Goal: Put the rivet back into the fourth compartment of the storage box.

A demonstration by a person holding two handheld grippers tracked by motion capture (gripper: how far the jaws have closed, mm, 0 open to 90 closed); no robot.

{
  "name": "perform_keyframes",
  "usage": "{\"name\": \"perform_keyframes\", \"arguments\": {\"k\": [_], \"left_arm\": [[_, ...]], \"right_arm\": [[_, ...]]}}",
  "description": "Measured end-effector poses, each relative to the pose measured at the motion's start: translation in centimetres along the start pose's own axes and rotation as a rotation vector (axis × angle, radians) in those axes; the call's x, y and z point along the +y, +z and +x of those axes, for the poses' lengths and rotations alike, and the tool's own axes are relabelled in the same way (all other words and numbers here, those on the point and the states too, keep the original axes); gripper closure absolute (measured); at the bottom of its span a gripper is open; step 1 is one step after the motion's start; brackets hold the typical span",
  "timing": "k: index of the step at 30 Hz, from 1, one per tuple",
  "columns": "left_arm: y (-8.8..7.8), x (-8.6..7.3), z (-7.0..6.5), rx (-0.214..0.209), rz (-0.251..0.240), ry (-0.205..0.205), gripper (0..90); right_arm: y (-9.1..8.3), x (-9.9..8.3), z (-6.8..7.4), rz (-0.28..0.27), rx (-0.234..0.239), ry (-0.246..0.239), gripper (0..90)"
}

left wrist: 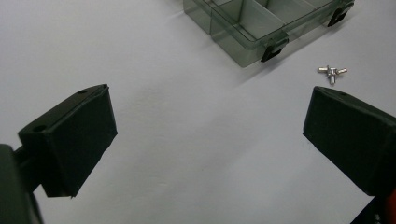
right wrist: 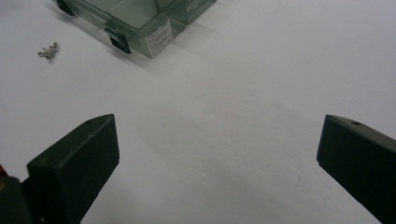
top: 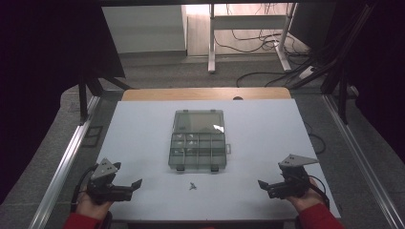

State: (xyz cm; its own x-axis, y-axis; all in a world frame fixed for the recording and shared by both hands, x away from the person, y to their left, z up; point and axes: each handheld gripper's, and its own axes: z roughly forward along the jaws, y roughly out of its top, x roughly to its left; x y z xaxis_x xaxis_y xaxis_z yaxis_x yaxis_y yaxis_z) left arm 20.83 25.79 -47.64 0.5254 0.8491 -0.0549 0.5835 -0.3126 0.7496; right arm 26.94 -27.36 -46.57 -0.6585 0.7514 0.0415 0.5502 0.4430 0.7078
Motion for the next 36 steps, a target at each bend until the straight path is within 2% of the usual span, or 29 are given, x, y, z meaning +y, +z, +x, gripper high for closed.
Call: {"name": "perform_keyframes", "arguments": {"k": [6, 15, 25, 32, 36], "left_arm": [[-0.06, -0.05, 0.05, -0.005, -0.003, -0.003, 3.0], [-0.12, -0.12, 0.2, -0.016, -0.008, -0.012, 3.0], [-0.07, -0.07, 0.09, -0.018, -0.004, 0.005, 2.9], [-0.1, -0.07, 0.13, -0.018, -0.003, 0.005, 2.3], [-0.08, -0.06, 0.1, -0.018, -0.002, 0.006, 2.2]], "right_arm": [[0.12, -0.12, 0.05, -0.013, -0.023, -0.025, 0.0], [0.43, -0.07, -0.03, 0.005, -0.013, -0.035, 0.0], [0.54, -0.13, -0.06, 0.008, -0.013, -0.04, 0.0], [0.69, 0.26, 0.38, -0.022, -0.005, -0.069, 0.0], [0.99, 0.57, 0.71, -0.014, 0.013, -0.095, 0.0]]}}
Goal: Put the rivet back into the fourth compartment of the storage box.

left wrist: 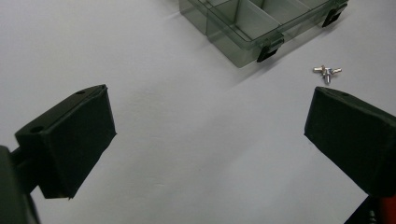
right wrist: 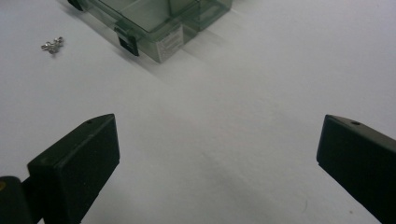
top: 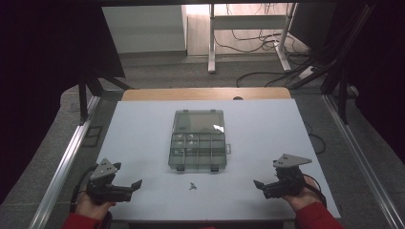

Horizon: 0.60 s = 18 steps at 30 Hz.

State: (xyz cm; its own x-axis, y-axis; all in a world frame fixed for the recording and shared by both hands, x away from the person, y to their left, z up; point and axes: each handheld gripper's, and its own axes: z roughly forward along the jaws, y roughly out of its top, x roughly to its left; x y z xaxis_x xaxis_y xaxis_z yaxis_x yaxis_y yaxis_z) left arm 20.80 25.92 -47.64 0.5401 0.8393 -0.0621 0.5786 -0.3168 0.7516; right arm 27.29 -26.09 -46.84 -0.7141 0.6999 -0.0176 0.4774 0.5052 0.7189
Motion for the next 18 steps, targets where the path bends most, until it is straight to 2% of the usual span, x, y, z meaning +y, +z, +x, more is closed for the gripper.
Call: {"name": "perform_keyframes", "arguments": {"k": [10, 18], "left_arm": [[0.1, 0.0, 0.0, -0.002, 0.002, 0.0, 2.1], [0.2, 0.1, 0.0, 0.001, 0.01, 0.006, 2.1]], "right_arm": [[1.1, 1.1, 0.9, 0.0, 0.068, -0.009, 0.0], [1.8, 2.1, 1.9, 0.008, 0.097, -0.008, 0.0]]}}
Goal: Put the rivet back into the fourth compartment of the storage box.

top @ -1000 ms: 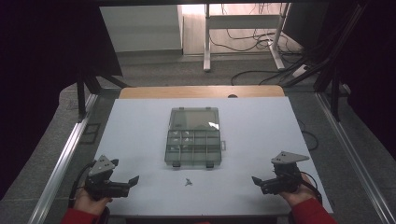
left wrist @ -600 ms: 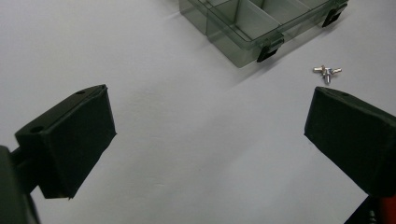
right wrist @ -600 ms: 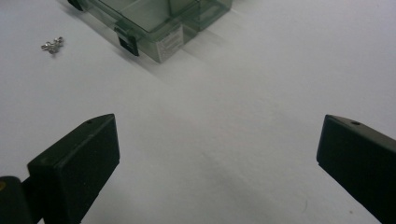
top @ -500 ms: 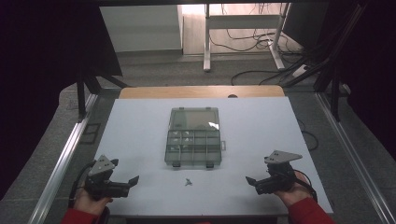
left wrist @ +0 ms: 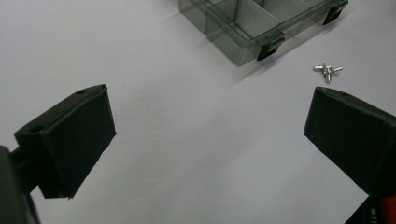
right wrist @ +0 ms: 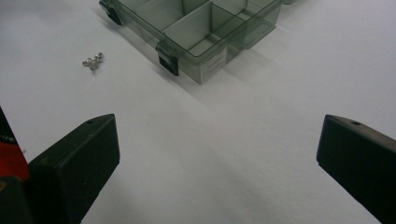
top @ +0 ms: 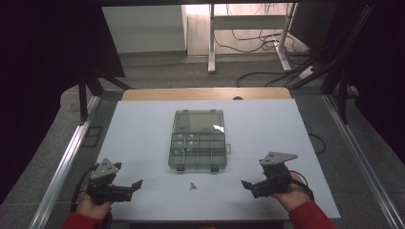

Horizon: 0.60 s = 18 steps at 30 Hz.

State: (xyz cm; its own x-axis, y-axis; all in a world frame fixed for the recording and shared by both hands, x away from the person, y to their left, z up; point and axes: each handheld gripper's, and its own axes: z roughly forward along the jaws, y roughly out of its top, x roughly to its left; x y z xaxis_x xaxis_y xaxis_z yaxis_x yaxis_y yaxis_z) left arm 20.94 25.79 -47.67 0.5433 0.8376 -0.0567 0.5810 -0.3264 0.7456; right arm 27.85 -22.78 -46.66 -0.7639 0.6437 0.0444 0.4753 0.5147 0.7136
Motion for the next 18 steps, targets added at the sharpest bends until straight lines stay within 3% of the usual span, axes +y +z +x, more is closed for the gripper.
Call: {"name": "perform_keyframes", "arguments": {"k": [8, 12, 18], "left_arm": [[0.1, 0.0, 0.0, 0.0, 0.005, 0.0, 2.1], [0.1, 0.0, 0.0, 0.001, 0.007, -0.004, 2.1], [0.1, 0.1, 0.0, 0.002, 0.009, -0.006, 2.1]], "right_arm": [[1.2, 0.8, 1.1, 0.03, 0.009, 0.006, 0.0], [2.1, 1.2, 1.9, 0.051, 0.033, -0.026, 0.0], [3.0, 1.5, 2.6, 0.078, 0.052, -0.031, 0.0]]}}
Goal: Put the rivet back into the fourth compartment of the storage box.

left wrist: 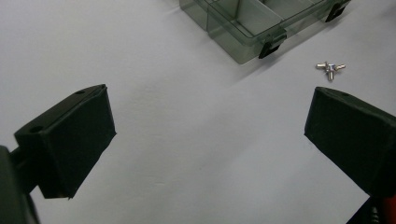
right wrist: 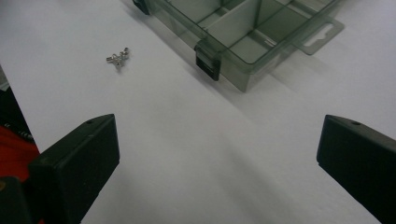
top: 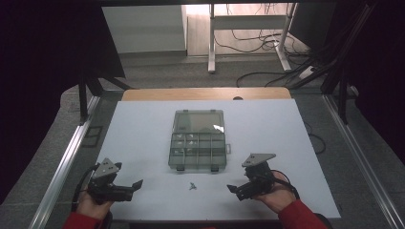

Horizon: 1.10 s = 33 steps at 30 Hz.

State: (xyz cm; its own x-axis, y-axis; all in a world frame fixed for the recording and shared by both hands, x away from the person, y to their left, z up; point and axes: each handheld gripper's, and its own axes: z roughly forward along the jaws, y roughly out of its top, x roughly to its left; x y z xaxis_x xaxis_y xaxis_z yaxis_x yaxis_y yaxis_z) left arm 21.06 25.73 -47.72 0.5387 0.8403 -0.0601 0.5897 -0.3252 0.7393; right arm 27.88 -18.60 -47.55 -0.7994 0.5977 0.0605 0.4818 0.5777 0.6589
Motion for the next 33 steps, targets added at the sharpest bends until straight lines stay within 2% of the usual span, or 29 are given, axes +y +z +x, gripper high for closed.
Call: {"name": "perform_keyframes", "arguments": {"k": [7, 19, 29, 33], "left_arm": [[0.0, 0.0, 0.0, 0.001, 0.002, 0.0, 2.2], [0.1, 0.0, 0.1, 0.001, 0.008, -0.005, 2.3], [0.1, 0.0, 0.1, 0.002, 0.01, -0.004, 2.5], [0.1, 0.0, 0.0, 0.002, 0.01, -0.003, 2.6]], "right_arm": [[1.1, 0.8, 0.7, 0.023, 0.042, 0.005, 0.0], [3.1, 2.2, 2.1, 0.076, 0.074, -0.045, 3.7], [4.7, 3.3, 3.3, 0.095, 0.091, -0.088, 13.3], [5.6, 3.8, 3.9, 0.103, 0.102, -0.107, 22.8]]}}
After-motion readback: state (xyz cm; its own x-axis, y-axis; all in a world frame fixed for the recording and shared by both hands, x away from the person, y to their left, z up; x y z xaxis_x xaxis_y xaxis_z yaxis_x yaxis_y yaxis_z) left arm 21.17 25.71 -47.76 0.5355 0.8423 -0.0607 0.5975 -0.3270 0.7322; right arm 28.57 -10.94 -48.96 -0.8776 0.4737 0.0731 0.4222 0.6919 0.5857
